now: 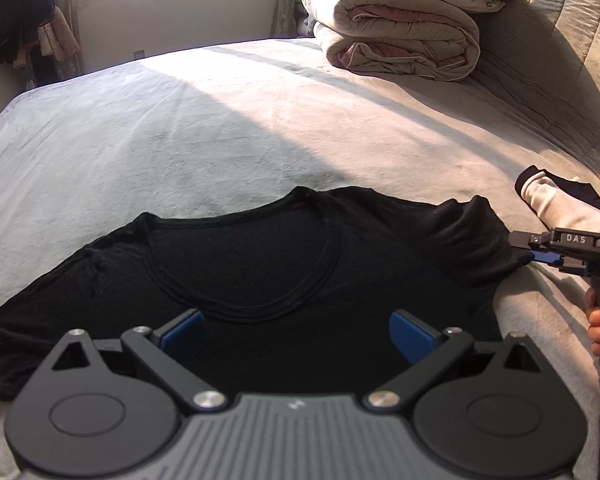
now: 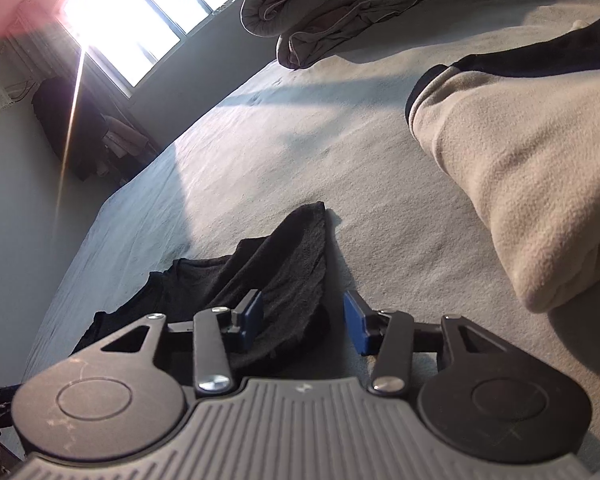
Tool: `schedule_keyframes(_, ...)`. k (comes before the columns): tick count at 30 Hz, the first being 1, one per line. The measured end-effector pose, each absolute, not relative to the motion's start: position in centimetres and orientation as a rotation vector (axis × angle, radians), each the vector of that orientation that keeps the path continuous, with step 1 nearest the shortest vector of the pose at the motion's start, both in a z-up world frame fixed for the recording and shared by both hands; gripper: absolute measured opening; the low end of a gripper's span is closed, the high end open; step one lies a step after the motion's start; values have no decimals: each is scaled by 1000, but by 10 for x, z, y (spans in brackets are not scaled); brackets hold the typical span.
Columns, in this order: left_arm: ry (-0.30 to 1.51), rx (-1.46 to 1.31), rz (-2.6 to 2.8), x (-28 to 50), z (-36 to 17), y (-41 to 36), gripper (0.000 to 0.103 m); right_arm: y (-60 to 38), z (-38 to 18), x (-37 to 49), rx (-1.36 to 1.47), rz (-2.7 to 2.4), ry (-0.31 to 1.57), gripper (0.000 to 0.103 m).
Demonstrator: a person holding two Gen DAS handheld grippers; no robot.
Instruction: Fold clothes
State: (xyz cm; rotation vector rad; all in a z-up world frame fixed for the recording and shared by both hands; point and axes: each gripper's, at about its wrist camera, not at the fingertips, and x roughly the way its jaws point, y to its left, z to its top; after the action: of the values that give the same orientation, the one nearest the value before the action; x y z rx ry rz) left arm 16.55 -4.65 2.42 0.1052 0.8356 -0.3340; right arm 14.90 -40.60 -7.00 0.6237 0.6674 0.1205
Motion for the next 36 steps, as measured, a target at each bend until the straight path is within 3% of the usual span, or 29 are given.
schedule_keyframes(4,865,16,-441,174,28,-76,100,-406,-72,151,627,122,664,36)
schedule_keyframes(11,940,-227,-529,205,3,-99,96,-397,-73,154,631,153,645,26)
schedule_keyframes(13,954,-294,-544,213,-7,-102,96,-394,-72,154,632,161,633,18)
schedule_keyframes(18,945,-460,-604,223,-29,-96,95,-386,-71,155,633,178,600,13)
schedule_keyframes(24,928,-633,-686,230,-54,-92,86,-373,-62,152,609,219,543,12)
schedule_keyframes(34,901,-668,-718,236,-60,-88,85,-329,-57,160,475,357,598,11)
schedule_keyframes(35,898,-666,-718,237,-60,-87,85,-328,-55,159,442,339,608,12)
schedule_keyframes(36,896,-664,-717,238,-59,-87,85,-328,-52,158,412,321,614,19)
